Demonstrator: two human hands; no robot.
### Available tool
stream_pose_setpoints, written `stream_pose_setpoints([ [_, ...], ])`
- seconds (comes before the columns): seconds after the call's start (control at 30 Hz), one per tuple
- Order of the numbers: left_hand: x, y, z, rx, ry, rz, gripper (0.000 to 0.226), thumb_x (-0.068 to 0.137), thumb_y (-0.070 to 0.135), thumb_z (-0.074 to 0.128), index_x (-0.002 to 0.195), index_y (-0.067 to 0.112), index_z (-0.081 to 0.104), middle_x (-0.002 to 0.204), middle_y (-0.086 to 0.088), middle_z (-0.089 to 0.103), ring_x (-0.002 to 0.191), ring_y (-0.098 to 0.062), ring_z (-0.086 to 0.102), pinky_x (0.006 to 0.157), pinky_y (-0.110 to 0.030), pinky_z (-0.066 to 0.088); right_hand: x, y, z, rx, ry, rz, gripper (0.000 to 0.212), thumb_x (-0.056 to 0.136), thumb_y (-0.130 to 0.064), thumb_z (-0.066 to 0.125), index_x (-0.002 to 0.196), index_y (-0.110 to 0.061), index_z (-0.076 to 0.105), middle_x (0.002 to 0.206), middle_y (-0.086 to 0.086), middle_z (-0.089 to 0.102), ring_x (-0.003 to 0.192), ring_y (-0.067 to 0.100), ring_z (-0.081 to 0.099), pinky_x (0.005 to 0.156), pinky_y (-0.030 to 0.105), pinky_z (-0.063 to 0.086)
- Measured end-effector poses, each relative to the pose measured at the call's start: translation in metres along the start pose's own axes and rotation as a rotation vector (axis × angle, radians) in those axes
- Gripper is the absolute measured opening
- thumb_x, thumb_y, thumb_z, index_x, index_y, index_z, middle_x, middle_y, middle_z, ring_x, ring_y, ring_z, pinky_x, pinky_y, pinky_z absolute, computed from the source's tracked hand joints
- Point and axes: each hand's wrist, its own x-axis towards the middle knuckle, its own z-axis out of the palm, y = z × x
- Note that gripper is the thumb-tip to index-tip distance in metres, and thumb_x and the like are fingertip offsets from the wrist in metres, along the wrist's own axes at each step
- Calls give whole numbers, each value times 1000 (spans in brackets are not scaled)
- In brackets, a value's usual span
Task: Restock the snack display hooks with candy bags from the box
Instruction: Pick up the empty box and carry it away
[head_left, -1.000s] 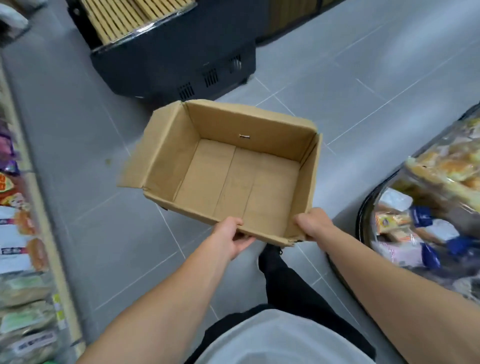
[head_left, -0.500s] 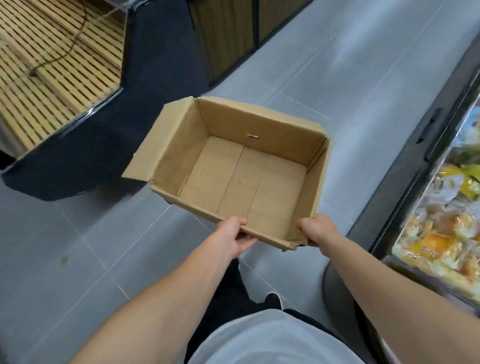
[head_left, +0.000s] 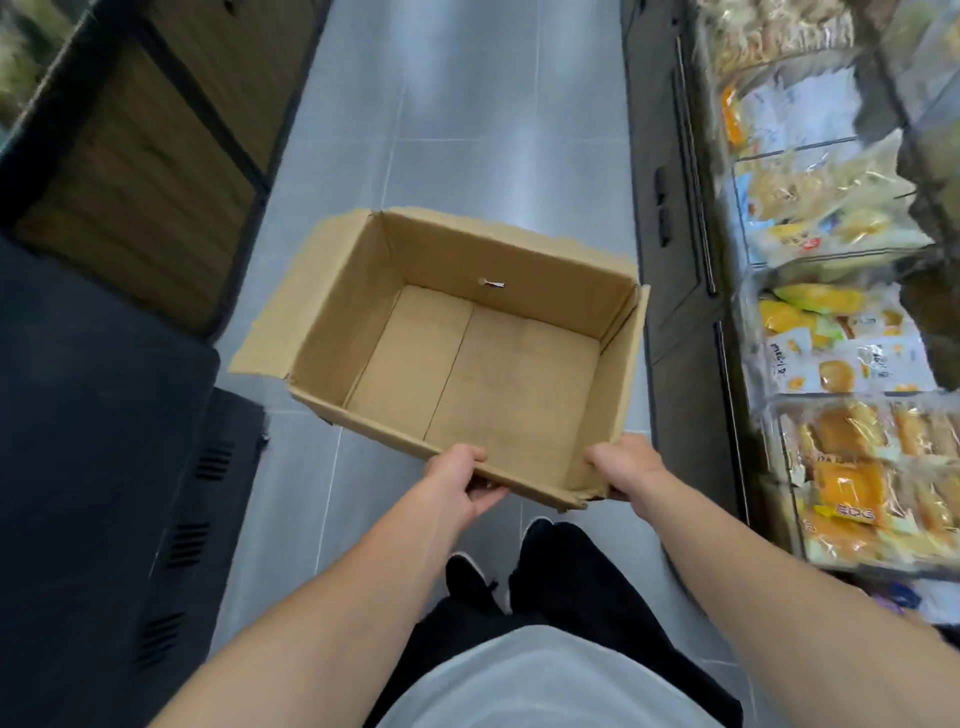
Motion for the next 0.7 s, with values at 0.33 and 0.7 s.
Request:
stream_pose_setpoints([
  [0.33,52,142,153,420,-69,-34,9,94,1,48,98,-2,55,99,-21,64,89,-33,64,57,-43,55,108,-81,-52,345,131,188,27,66,-15,56,90,-9,68,92,10,72,83,28,71,73,44,62],
  [0.7,127,210,224,795,-73,-145,15,93,2,50,106,0,57,100,-20,65,88,-32,65,53,-39,57,159,-106,-33,597,209,467,31,65,-18,57,92,-6,67,90,12,72,82,28,70,77,48,61],
])
